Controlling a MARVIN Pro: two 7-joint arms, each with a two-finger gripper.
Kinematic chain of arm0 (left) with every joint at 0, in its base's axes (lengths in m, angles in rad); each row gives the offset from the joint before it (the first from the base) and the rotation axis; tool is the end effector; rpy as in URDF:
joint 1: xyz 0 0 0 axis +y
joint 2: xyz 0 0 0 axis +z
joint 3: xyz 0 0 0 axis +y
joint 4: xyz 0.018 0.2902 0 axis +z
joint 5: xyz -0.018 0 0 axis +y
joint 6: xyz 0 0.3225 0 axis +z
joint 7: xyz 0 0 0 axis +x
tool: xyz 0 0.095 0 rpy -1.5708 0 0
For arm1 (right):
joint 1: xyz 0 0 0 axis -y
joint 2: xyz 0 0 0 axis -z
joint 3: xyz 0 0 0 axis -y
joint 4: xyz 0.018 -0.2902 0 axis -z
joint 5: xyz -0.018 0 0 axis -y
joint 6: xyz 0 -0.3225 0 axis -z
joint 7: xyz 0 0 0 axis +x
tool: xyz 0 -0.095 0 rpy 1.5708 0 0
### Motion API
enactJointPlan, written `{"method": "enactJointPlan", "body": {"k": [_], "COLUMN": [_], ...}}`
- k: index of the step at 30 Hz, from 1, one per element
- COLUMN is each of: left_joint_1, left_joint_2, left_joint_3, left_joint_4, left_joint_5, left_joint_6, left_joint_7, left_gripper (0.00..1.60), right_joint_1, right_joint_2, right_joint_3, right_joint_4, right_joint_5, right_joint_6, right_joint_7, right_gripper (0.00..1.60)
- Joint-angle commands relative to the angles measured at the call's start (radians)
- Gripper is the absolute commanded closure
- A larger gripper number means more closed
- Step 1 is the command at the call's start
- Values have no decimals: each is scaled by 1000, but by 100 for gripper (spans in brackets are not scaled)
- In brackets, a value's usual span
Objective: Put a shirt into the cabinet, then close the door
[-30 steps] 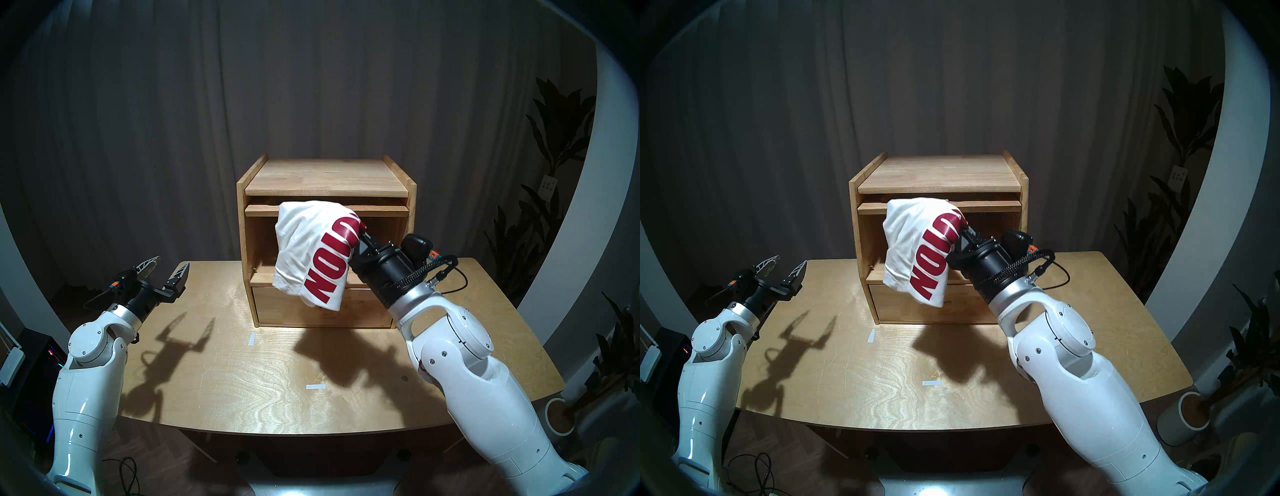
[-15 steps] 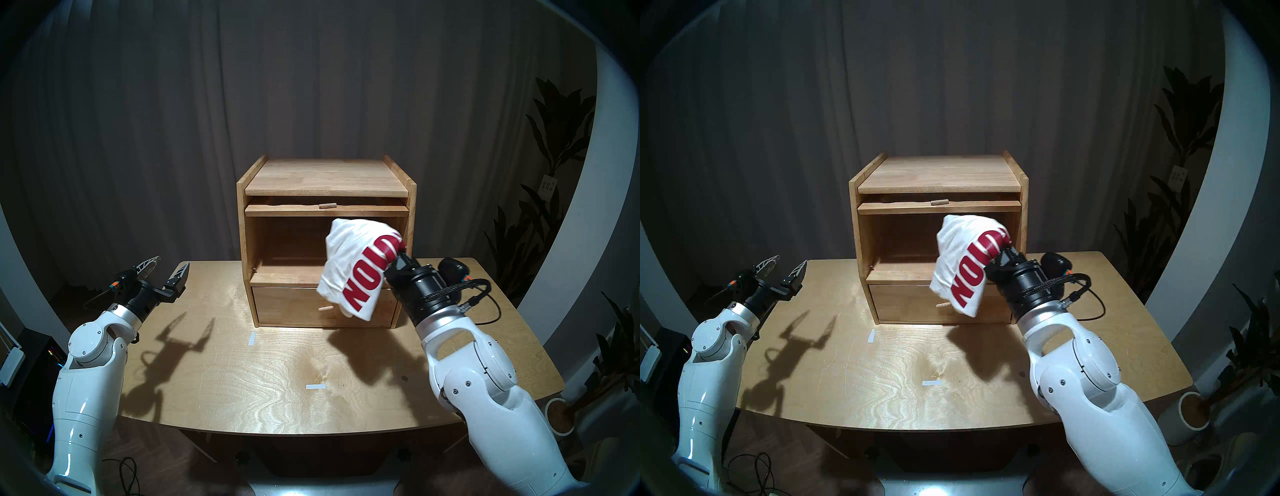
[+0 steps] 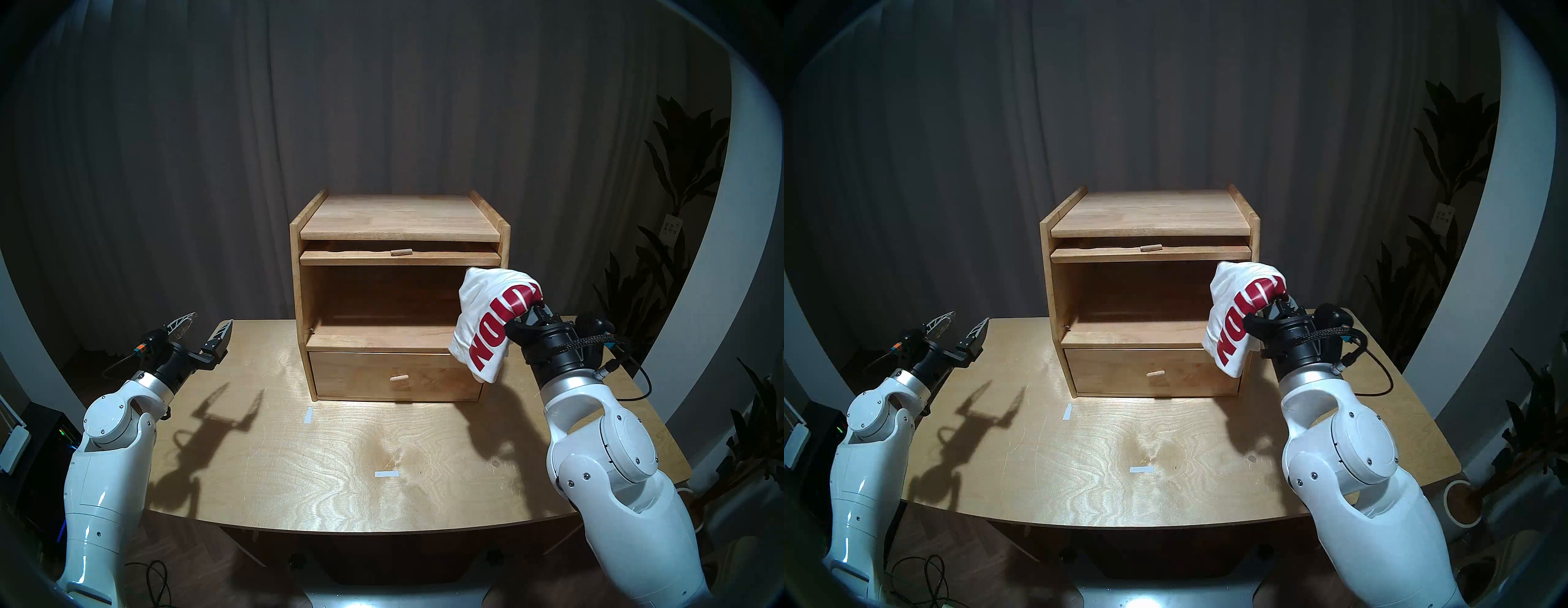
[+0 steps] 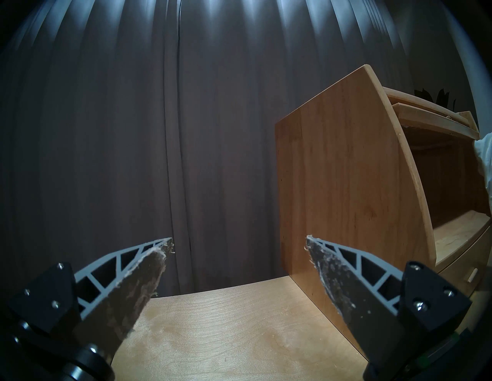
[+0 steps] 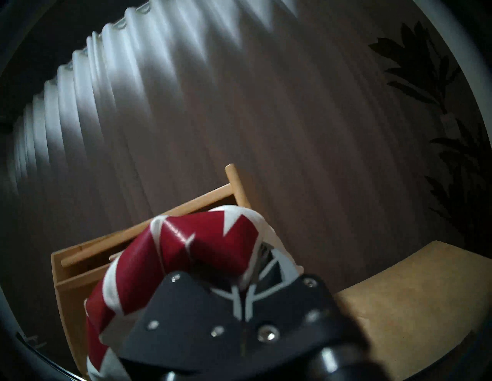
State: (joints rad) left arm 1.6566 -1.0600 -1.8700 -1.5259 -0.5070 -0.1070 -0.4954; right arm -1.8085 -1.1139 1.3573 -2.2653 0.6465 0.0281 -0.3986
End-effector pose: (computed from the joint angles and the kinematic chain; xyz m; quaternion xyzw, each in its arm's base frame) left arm 0.3954 0.2247 -0.2490 0.6601 -0.0944 0.7432 0.0557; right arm 0.3299 0.0174 -0.1577 -0.6379 0.0814 -0.7490 0.1594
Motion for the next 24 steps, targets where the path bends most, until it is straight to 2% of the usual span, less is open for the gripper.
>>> {"method": "enactJointPlan", "body": {"k": [1, 2, 3, 4, 5, 12, 15, 24], "left_joint_1": [-13, -13, -13, -13, -13, -13, -13, -13], "left_joint_2": [5, 5, 5, 5, 5, 5, 5, 5], "left_joint_3": [-3, -3, -3, -3, -3, -3, -3, -3], "left_joint_4": [-19, -19, -19, -19, -19, -19, -18, -16], "left_joint_5": [0, 0, 0, 0, 0, 0, 0, -1], "left_joint_6": [-6, -6, -6, -6, -6, -5, -5, -5], "left_joint_7": [-1, -1, -1, -1, -1, -1, -1, -1], "left_gripper": [0, 0, 0, 0, 0, 0, 0, 0], "right_joint_1": [111, 117, 156, 120, 161, 225, 245, 332], "right_joint_2": [24, 17, 13, 7, 1, -41, -70, -161], "right_joint_3": [-45, -47, -59, -47, -62, -82, -79, -123], "right_joint_4": [-13, -10, 8, -6, 16, 97, 135, 230], "right_joint_5": [-102, -107, -115, -131, -135, -201, -213, -247], "right_joint_6": [107, 118, 139, 144, 163, 220, 216, 215], "right_joint_7": [24, 26, 27, 36, 36, 61, 70, 95], "right_gripper": [160, 160, 160, 160, 160, 160, 160, 160]}}
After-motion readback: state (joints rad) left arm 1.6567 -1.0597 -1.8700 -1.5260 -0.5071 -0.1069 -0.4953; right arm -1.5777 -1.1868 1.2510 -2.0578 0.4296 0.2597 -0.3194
